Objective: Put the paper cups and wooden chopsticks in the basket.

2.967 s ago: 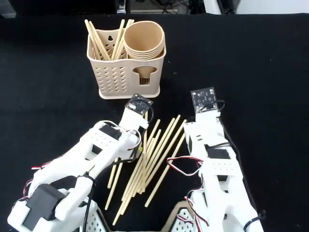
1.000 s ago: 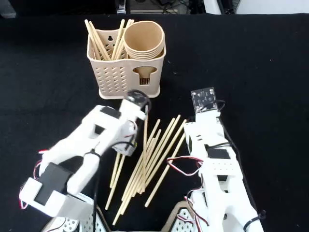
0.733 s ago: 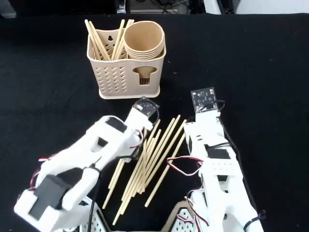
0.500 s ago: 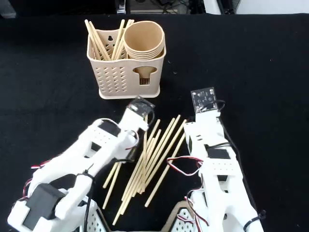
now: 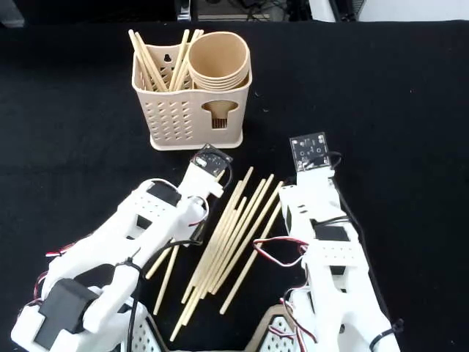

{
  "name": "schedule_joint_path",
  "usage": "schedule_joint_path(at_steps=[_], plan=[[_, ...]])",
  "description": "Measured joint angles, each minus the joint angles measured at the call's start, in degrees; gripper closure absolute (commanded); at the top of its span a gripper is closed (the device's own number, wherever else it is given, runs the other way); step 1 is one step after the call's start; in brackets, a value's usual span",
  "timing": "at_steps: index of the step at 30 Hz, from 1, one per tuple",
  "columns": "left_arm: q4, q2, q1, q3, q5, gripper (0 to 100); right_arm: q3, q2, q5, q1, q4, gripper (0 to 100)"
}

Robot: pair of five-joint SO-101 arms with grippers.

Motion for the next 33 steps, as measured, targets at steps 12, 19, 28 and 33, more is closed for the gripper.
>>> schedule_joint_path(at_steps=[12,19,28,33], plan=[[-0.53,-0.7,-0.26,1.93,-0.09,97,0.0,0.0,0.0,0.0,0.0,97.3],[-0.53,-1.14,1.49,1.93,-0.09,97,0.0,0.0,0.0,0.0,0.0,97.3],[0.0,-1.23,1.93,-0.44,0.0,97,0.0,0.0,0.0,0.0,0.0,97.3],[3.43,-1.14,1.93,-6.24,0.18,97,0.0,0.0,0.0,0.0,0.0,97.5]])
